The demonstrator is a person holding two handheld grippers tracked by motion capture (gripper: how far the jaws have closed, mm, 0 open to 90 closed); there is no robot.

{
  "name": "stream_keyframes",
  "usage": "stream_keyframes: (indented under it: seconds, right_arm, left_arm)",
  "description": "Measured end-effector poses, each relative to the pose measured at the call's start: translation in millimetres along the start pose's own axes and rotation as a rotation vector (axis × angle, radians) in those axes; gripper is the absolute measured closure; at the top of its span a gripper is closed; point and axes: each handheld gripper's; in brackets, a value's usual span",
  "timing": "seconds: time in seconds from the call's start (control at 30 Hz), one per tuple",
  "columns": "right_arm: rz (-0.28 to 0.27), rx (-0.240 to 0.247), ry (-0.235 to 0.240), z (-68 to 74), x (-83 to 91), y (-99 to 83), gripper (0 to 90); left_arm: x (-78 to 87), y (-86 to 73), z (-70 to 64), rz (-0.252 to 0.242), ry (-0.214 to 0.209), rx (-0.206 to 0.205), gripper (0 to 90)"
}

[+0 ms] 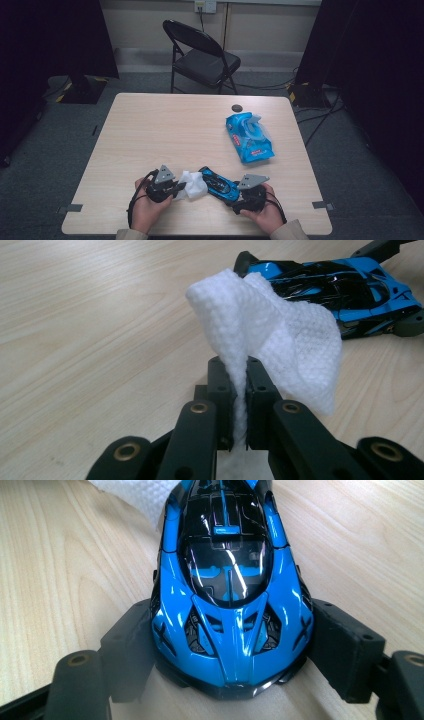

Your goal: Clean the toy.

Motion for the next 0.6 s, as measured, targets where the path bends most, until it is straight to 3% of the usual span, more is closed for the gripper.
stream_keyframes:
  seconds: [0.6]
  right_arm:
    - [0.001, -0.001, -0.001, 0.0, 0.0, 0.1, 25.2]
  left_arm:
    - [16.4, -4.7, 15.6, -0.029, 0.046, 0.037, 84.8]
Point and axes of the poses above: each handheld gripper's, and its own axes: x roughly backward along the jaws, y roughly out of its top, z roughly to its left, and after that the axes turned 15 degrees about -y, right-handed
